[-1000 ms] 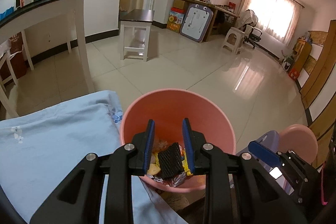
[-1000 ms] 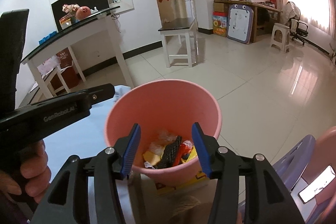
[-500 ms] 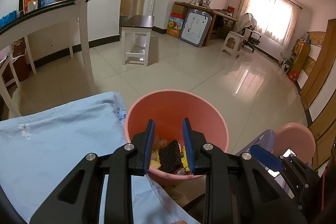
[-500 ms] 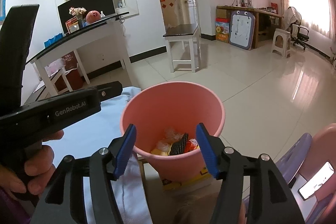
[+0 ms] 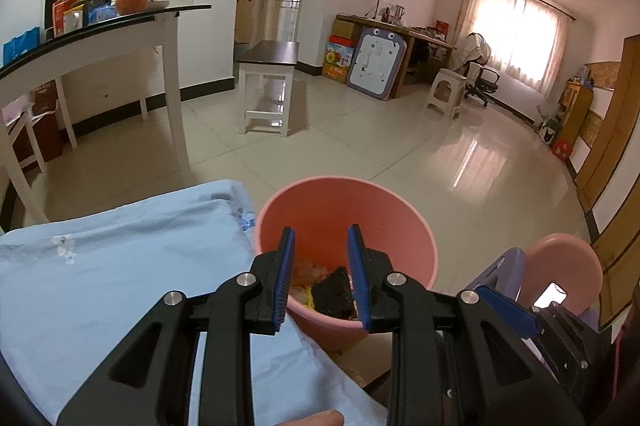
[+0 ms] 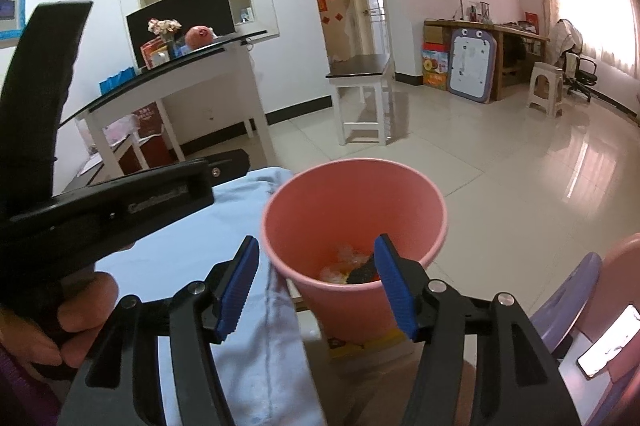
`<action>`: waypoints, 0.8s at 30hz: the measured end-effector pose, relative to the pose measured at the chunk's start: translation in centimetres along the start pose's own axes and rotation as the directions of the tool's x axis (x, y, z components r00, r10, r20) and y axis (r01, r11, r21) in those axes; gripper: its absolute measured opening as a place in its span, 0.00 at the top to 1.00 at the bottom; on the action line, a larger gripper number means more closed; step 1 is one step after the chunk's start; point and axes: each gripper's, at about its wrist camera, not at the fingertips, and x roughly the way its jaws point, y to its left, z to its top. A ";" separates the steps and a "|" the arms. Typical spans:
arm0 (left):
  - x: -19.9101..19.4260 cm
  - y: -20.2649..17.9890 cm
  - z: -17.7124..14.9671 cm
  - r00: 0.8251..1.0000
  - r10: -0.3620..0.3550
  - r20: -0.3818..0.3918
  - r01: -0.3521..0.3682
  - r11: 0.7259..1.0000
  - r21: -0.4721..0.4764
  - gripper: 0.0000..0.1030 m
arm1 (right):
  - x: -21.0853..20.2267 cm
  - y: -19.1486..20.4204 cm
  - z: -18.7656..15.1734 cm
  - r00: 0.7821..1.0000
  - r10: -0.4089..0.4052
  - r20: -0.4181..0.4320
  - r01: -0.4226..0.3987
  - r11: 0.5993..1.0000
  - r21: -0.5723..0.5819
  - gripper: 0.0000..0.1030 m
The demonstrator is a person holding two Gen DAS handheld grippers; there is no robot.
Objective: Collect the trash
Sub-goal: 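Withdraw both tools from the bucket back over the table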
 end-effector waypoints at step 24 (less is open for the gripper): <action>-3.2 6.1 -1.8 0.991 0.135 0.021 -0.133 0.987 -0.085 0.74 | -1.1 6.6 -2.7 0.988 0.153 -0.006 -0.153 0.983 -0.099 0.42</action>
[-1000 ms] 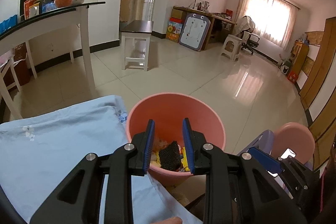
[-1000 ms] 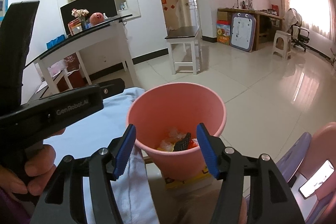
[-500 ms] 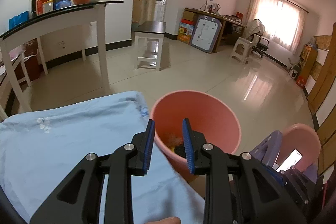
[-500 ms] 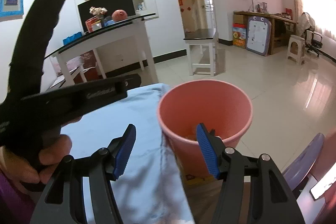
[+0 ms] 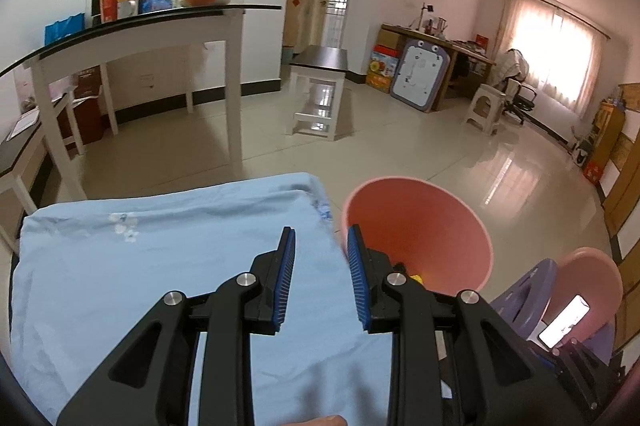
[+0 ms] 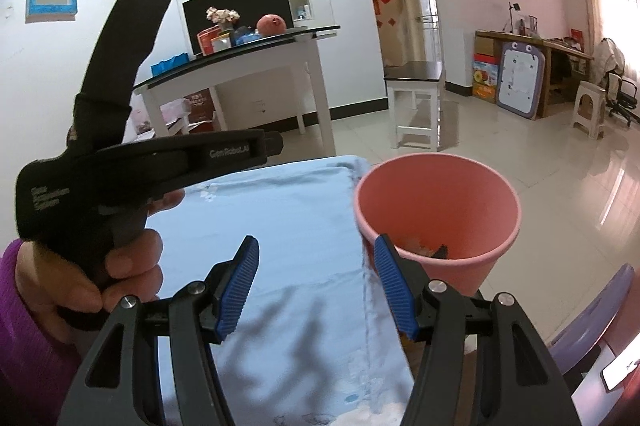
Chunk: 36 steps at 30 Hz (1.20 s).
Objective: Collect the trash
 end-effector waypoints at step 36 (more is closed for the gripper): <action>-5.0 3.3 -1.5 0.992 0.113 0.060 -0.111 0.993 -0.040 0.74 | -1.5 3.1 -2.1 0.995 0.096 0.029 -0.094 0.994 -0.060 0.42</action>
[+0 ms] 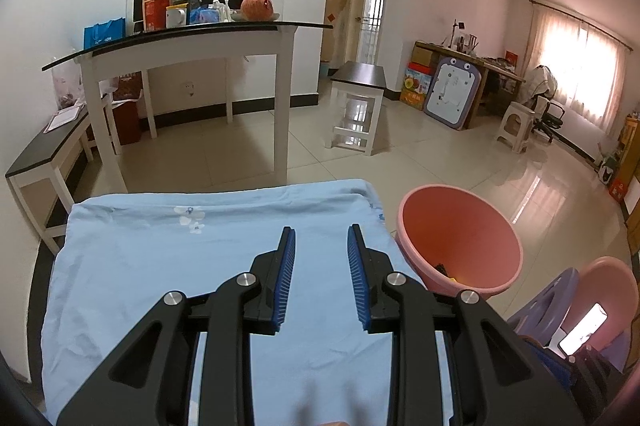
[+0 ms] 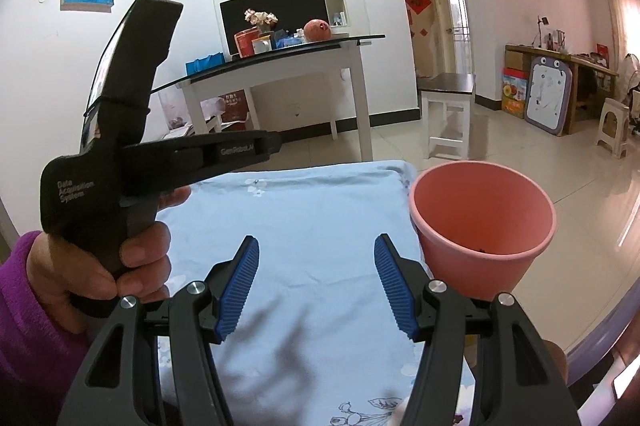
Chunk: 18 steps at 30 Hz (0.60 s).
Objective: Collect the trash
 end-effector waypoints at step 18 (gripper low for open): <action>-0.2 -0.3 -0.2 1.000 0.003 0.004 -0.003 1.000 0.008 0.74 | -1.4 -2.3 1.2 0.974 -0.196 0.114 0.184 0.977 0.108 0.41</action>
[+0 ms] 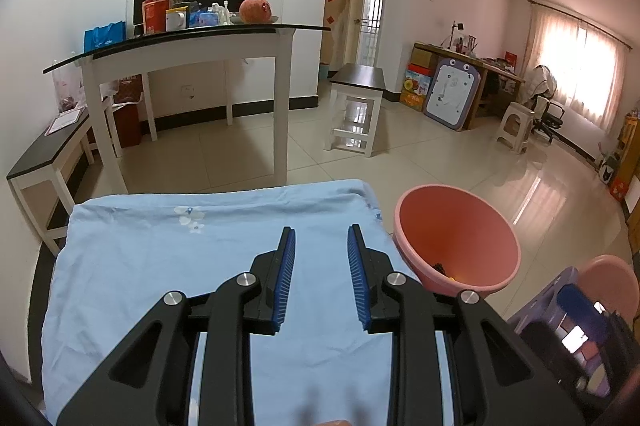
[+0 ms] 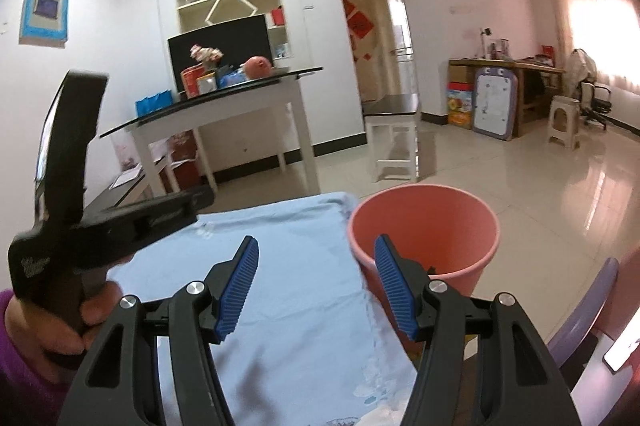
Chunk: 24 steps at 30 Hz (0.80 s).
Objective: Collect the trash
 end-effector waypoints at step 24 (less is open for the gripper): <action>0.9 1.9 -2.0 1.000 0.012 -0.024 -0.013 1.000 -0.026 0.74 | 2.5 1.4 1.1 0.998 -0.056 0.037 0.056 0.998 -0.002 0.37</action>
